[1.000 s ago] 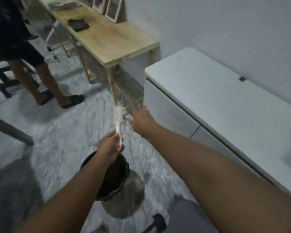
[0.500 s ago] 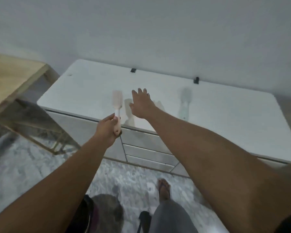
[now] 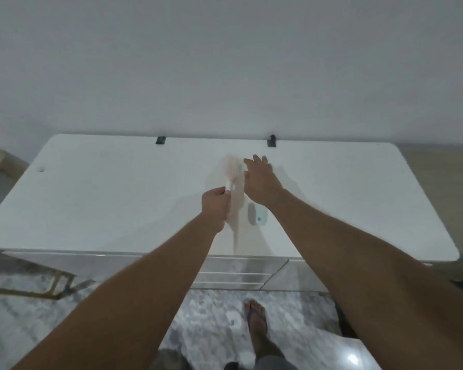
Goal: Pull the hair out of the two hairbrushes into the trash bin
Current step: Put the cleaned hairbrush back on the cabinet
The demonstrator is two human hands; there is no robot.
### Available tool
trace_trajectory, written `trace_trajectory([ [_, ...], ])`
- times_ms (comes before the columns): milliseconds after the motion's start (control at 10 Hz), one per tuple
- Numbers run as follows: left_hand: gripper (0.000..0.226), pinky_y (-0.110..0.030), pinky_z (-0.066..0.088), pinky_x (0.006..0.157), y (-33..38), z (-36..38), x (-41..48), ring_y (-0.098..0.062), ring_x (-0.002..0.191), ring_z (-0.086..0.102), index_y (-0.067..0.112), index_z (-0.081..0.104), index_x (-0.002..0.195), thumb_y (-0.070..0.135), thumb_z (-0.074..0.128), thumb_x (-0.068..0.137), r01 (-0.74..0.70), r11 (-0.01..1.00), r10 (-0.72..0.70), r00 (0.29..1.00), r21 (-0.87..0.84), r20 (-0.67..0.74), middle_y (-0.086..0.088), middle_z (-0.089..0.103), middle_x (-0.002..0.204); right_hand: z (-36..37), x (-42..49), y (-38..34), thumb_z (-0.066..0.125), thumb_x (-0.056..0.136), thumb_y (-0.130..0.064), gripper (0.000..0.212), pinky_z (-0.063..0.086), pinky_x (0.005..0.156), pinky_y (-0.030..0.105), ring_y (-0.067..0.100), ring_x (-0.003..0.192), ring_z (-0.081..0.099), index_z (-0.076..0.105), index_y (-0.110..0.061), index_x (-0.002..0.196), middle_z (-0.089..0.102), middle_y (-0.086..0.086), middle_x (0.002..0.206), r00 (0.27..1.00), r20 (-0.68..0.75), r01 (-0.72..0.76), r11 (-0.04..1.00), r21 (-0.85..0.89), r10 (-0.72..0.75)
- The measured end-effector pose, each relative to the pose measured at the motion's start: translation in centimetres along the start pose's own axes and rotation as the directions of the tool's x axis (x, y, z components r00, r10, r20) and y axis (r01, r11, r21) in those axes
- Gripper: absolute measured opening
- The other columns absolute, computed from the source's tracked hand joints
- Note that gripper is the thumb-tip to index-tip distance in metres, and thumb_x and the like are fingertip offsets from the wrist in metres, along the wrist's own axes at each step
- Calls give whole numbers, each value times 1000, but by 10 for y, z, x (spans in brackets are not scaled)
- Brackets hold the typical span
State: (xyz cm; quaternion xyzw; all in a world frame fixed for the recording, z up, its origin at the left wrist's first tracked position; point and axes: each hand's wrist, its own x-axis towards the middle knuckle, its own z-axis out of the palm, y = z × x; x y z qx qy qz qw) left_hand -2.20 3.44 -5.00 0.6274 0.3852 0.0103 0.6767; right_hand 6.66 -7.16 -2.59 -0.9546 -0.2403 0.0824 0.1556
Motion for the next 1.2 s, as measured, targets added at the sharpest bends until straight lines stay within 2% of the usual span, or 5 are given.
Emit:
trace_trajectory([
  [300, 21, -32, 52, 60, 3, 29, 13, -29, 57, 47, 15, 59, 59, 13, 56, 80, -46, 888, 123, 983, 457, -139, -9, 52, 58, -9, 15, 22, 36, 103, -20, 43, 24, 114, 46, 40, 139, 28, 42, -3, 142, 41, 19, 145, 1000, -1, 0, 997, 76, 0],
  [500, 31, -26, 53, 53, 17, 31, 6, -25, 50, 57, 14, 49, 48, 7, 54, 77, 20, 855, 28, 996, 518, -85, -6, 57, 48, -14, 13, 24, 37, 103, -23, 45, 21, 116, 46, 41, 142, 24, 41, -3, 143, 37, 20, 148, 1000, 8, -13, 994, 104, 12],
  [700, 16, -30, 53, 72, 21, 35, 1, -29, 92, 68, 12, 67, 89, 26, 62, 81, 48, 814, -14, 998, 579, -63, -9, 71, 98, -16, 11, 25, 38, 103, -23, 43, 21, 116, 46, 41, 142, 24, 42, -3, 142, 37, 21, 149, 1000, 7, -24, 993, 118, 23],
  [1000, 34, -34, 54, 88, 20, 35, 2, -29, 103, 63, 16, 68, 111, 10, 63, 78, 47, 801, -25, 999, 597, -46, -5, 67, 110, -18, 6, 29, 38, 104, -24, 44, 20, 116, 46, 42, 141, 25, 42, -3, 142, 38, 21, 148, 999, 20, -38, 989, 140, 36],
  [1200, 17, -27, 48, 65, 21, 34, -2, -36, 87, 63, 19, 54, 67, 19, 58, 83, 12, 838, 24, 998, 545, -58, 2, 57, 70, -28, 4, 24, 41, 104, -26, 46, 19, 120, 45, 36, 148, 19, 39, -7, 146, 33, 17, 155, 999, -30, -34, 952, 306, 46],
])
